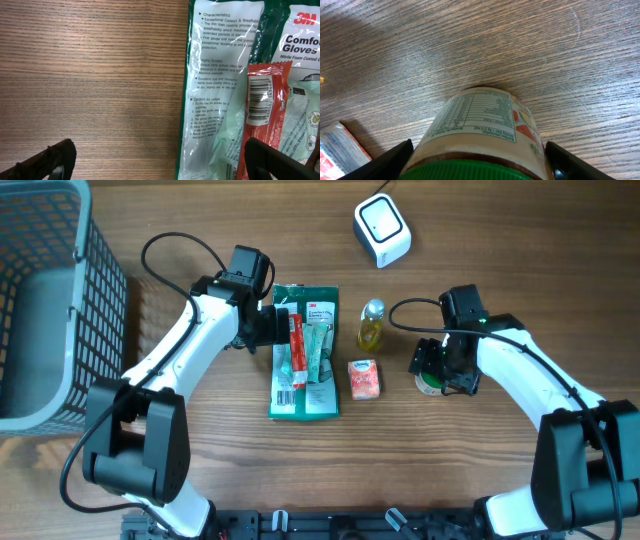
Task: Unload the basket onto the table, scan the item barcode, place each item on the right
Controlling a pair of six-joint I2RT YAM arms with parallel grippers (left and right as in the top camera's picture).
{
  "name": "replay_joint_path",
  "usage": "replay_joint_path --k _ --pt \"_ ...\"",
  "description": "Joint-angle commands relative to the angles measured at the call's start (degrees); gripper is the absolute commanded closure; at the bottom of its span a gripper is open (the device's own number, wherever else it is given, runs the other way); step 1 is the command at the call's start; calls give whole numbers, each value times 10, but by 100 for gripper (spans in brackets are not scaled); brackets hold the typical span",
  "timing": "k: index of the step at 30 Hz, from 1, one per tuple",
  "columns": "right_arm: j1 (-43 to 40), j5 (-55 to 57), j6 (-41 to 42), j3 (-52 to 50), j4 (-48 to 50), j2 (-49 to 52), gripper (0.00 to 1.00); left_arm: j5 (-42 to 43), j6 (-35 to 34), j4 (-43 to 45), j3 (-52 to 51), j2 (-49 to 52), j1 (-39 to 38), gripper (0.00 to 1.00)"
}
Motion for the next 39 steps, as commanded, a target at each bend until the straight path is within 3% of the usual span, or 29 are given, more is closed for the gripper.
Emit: replay_joint_path --k 1,20,30,35,39 --pt "-2 5 -1 5 1 5 14 -3 -1 0 -4 -10 -2 0" --pt "-2 6 -12 5 7 5 14 -3 -1 0 -4 -10 -2 0" --pt "-2 6 -64 5 -35 5 27 -3 -1 0 -4 -10 -2 0" --pt "-2 6 -89 5 -15 5 14 -3 -1 0 -4 -10 -2 0" --pt "-2 6 -89 5 -4 5 14 -3 -1 0 -4 -10 -2 0"
